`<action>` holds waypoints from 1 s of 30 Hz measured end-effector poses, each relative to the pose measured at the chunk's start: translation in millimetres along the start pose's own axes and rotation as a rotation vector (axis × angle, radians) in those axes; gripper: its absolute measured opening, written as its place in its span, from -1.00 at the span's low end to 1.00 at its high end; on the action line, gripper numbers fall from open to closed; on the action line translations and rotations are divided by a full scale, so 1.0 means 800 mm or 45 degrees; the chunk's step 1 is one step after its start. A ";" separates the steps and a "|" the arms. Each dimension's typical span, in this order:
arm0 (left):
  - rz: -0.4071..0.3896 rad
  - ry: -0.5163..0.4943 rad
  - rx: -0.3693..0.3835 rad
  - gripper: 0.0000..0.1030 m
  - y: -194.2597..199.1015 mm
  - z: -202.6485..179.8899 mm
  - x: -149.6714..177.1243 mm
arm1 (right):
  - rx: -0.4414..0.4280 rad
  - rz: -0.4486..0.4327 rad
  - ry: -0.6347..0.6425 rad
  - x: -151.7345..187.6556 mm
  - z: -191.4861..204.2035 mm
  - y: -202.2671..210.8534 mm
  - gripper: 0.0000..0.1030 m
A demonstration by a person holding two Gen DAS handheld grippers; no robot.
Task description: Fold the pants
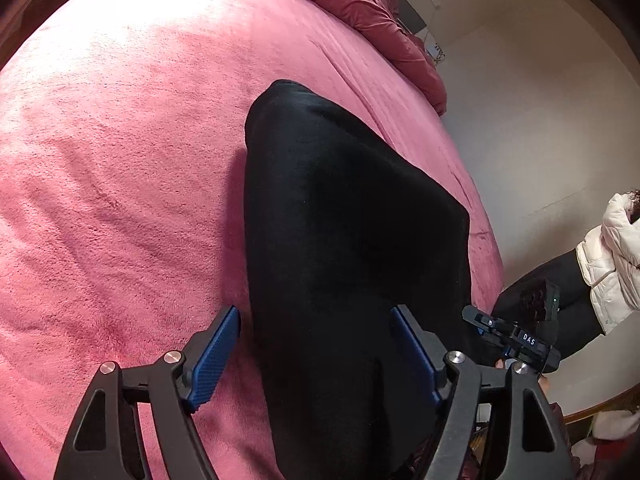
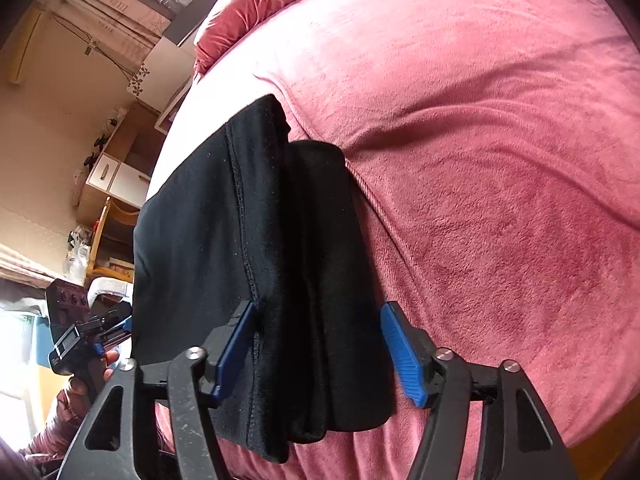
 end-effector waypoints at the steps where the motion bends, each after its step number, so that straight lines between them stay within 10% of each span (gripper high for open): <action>1: 0.009 0.008 0.002 0.39 -0.003 0.001 0.000 | -0.017 0.006 0.001 -0.002 0.000 -0.002 0.29; 24: 0.096 0.131 0.091 0.27 -0.038 0.001 -0.004 | -0.255 0.093 -0.018 -0.052 0.008 -0.069 0.35; 30: 0.107 0.149 0.118 0.00 -0.041 -0.010 -0.001 | -0.204 0.085 0.069 -0.047 0.027 -0.065 -0.01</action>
Point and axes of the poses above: each gripper's, at about its wrist camera, not at the fingertips, and y roughly against the way its jaws point, z to its left, x to its underside, the point moved 8 cm from there along -y, roughly the way its jaws point, and after that the axes turned 2 degrees about y, right-handed, at the moved point
